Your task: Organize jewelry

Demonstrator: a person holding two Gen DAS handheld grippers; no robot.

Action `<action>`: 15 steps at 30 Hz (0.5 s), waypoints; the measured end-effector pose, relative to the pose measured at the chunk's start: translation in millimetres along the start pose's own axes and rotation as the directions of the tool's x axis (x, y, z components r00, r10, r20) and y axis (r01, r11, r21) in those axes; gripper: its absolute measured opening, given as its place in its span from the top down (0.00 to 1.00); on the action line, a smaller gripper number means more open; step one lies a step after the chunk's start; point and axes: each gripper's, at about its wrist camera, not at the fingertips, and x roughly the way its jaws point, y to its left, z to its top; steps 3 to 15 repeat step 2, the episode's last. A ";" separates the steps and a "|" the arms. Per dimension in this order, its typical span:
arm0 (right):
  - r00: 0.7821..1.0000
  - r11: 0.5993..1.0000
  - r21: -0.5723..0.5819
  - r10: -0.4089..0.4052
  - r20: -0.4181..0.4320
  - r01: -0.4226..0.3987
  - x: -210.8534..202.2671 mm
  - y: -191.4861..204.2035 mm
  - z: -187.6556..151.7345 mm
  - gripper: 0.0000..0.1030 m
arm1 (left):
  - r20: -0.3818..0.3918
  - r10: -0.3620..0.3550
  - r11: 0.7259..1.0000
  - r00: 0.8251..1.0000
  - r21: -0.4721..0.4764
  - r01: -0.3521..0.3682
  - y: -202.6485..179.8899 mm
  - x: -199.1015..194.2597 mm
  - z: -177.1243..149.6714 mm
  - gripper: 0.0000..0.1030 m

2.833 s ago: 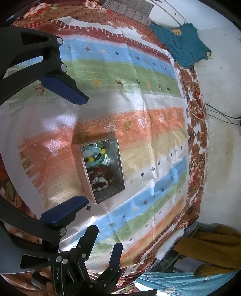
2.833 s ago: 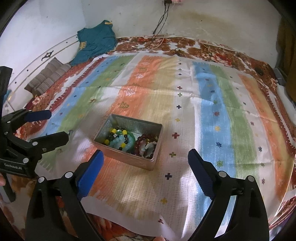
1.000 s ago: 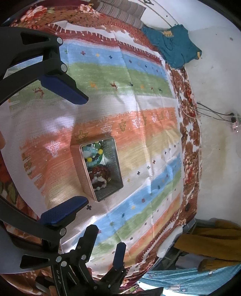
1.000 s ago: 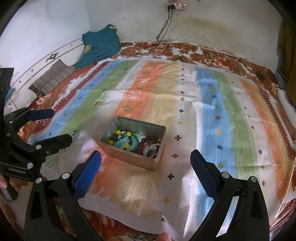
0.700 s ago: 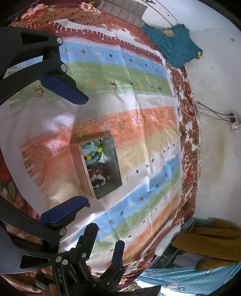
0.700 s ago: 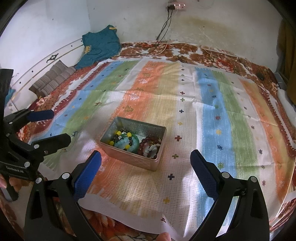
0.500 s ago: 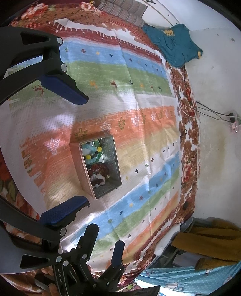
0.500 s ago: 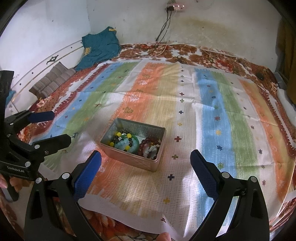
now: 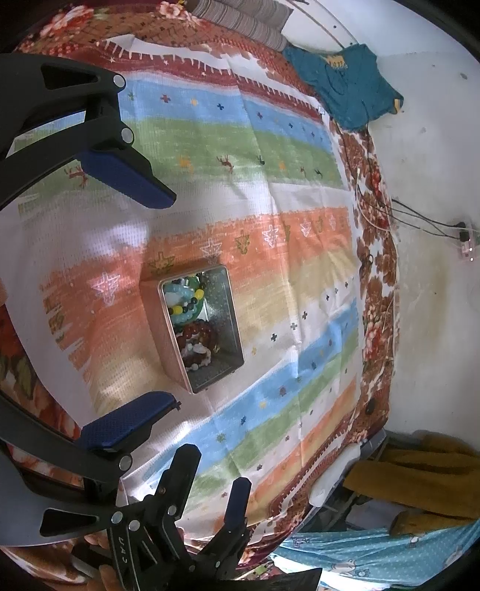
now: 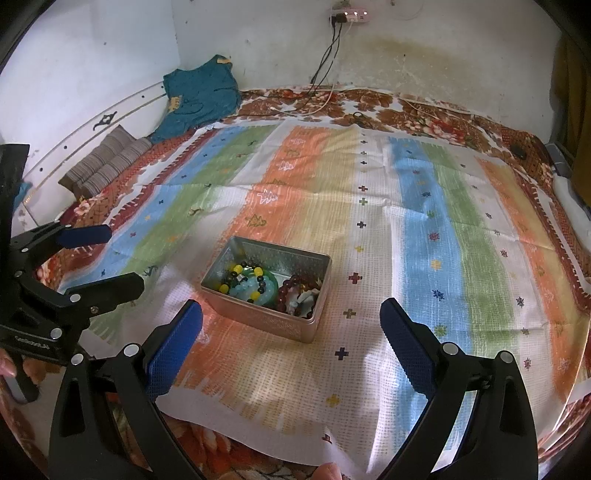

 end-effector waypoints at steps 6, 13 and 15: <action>1.000 1.000 0.000 -0.001 0.000 0.001 0.2 0.6 0.5 0.05 | 0.000 0.000 1.000 1.000 0.002 0.000 0.0 -0.3 -0.5 0.06; 1.000 1.000 0.000 -0.001 0.000 0.001 0.2 0.6 0.5 0.05 | 0.000 0.000 1.000 1.000 0.002 0.000 0.0 -0.3 -0.5 0.06; 1.000 1.000 0.000 -0.001 0.000 0.001 0.2 0.6 0.5 0.05 | 0.000 0.000 1.000 1.000 0.002 0.000 0.0 -0.3 -0.5 0.06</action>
